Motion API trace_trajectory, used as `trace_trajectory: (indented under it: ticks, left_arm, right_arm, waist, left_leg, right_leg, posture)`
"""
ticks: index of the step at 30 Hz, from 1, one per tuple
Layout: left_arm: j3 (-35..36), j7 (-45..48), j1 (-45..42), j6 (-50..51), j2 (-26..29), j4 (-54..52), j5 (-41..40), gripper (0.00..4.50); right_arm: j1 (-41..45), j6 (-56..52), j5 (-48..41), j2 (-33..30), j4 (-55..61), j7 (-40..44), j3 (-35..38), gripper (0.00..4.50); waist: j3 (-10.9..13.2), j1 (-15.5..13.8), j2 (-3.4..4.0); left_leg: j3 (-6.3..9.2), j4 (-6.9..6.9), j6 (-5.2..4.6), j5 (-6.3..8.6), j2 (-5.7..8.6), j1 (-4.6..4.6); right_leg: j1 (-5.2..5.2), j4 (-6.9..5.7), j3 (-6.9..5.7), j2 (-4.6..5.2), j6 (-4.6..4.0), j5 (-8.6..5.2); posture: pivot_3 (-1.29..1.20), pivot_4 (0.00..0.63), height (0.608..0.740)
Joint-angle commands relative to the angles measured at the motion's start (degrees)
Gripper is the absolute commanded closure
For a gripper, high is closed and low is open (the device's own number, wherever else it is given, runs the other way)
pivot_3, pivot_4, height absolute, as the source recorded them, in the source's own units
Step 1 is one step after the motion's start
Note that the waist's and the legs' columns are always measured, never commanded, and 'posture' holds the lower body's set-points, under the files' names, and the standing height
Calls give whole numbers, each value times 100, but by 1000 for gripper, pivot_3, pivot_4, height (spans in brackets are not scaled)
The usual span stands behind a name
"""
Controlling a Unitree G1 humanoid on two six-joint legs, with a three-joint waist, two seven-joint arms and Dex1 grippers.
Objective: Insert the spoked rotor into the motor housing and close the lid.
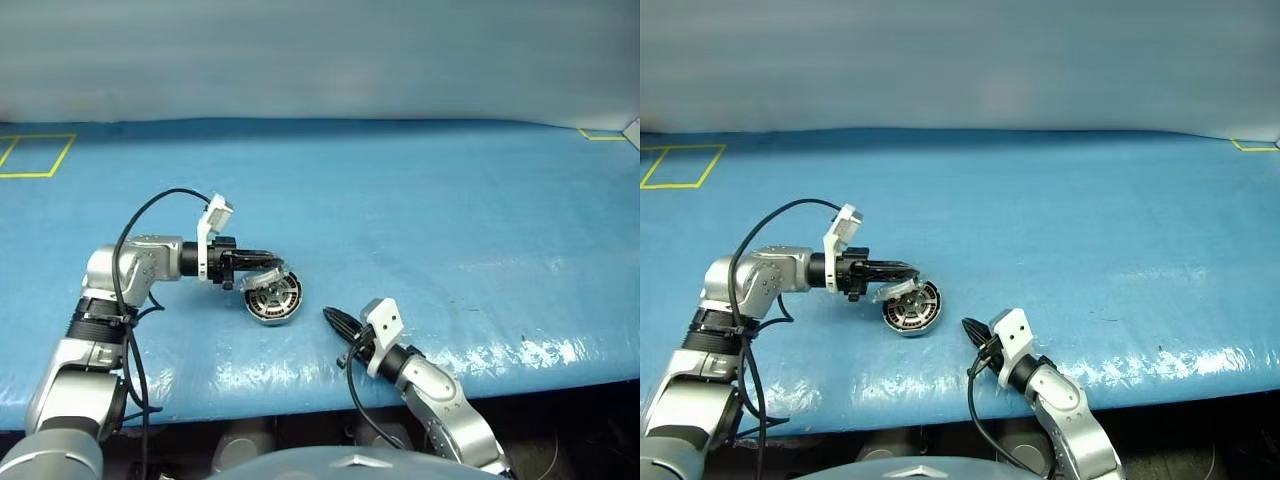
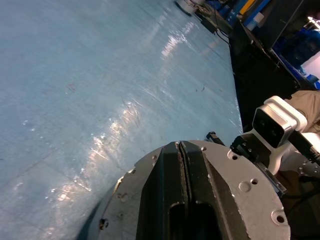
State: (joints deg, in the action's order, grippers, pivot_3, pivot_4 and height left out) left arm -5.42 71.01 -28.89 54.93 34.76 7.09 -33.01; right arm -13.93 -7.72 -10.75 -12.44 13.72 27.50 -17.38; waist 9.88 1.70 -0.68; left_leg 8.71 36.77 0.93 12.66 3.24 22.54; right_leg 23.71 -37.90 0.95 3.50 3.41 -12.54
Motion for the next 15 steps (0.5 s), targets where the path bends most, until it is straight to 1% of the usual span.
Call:
trace_trajectory:
  ticks: [1,6,11,14,15]
  left_arm:
    - [-47,-128,171,153,-13,-371,-133,4486]
    - [-114,-318,454,214,-56,-488,-134,4486]
    - [7,-620,636,117,-271,-374,-132,4486]
    - [43,-840,759,41,-378,-307,-60,4486]
    - [49,-900,803,0,-406,-290,-40,4486]
  right_arm:
    - [62,361,25,69,6,2,74,4500]
    - [97,531,-120,22,-58,231,97,4500]
    - [164,449,-253,-84,-8,414,131,4500]
    - [254,406,-276,-111,96,421,178,4500]
    - [292,347,-215,-78,141,271,232,4500]
  waist:
    - [0,-1,1]
    - [0,-4,1]
    - [0,-18,1]
    - [0,-25,2]
    - [-1,-27,3]
  left_leg:
    - [0,-1,0,0,0,-1]
    - [-1,1,0,0,-2,-1]
    - [-1,1,0,0,-2,-1]
    - [-1,3,0,0,-2,-2]
    - [-1,3,0,0,-2,-2]
  right_leg:
    - [0,0,0,1,-1,-1]
    - [-2,0,0,0,-7,-4]
    - [-2,0,1,0,-7,-4]
    - [-3,0,0,0,-7,-4]
    - [-3,0,1,1,-8,-4]
  posture:
    - [0,150,740]
    - [0,150,740]
    - [0,150,740]
    - [0,150,740]
    - [0,150,740]
